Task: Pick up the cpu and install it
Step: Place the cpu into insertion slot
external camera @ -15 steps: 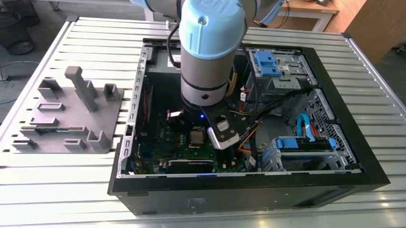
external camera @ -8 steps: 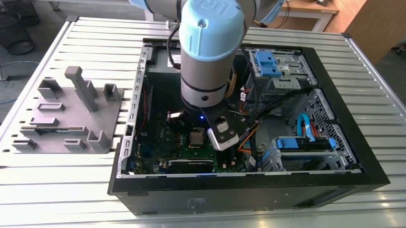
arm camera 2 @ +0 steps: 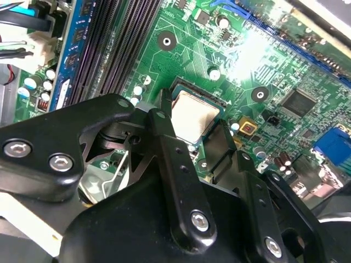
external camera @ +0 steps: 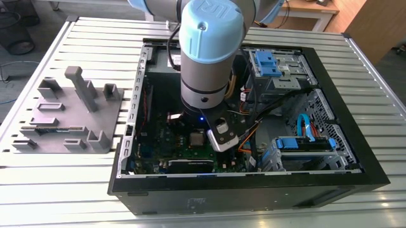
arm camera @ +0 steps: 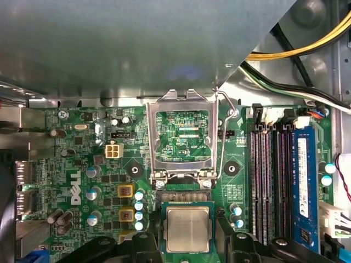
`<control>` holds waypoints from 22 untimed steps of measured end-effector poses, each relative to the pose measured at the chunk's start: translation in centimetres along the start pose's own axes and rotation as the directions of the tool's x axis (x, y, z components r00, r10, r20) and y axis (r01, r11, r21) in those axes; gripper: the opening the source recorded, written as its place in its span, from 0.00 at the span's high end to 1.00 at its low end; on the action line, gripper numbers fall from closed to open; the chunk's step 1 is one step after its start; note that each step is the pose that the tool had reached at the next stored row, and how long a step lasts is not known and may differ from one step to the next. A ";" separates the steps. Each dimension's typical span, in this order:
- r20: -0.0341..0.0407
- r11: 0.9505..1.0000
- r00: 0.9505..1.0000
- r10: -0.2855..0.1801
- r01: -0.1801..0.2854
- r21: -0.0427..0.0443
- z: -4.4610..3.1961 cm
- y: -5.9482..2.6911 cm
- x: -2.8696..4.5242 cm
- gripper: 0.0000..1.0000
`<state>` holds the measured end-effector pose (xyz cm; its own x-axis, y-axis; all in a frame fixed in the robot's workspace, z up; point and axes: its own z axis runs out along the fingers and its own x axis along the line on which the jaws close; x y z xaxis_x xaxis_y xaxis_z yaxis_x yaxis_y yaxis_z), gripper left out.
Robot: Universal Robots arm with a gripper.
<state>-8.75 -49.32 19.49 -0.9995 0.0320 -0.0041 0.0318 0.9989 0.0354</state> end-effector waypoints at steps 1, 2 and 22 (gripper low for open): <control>0.000 1.000 1.000 0.000 0.000 0.000 0.08 0.00 0.00 0.53; 0.000 1.000 1.000 0.000 0.000 0.000 0.12 -0.01 0.01 0.53; -0.001 1.000 1.000 -0.021 0.021 0.000 0.38 -0.02 0.20 0.53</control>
<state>-8.95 -49.32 19.11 -0.9999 0.0107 -0.0041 0.0106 0.9993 0.0350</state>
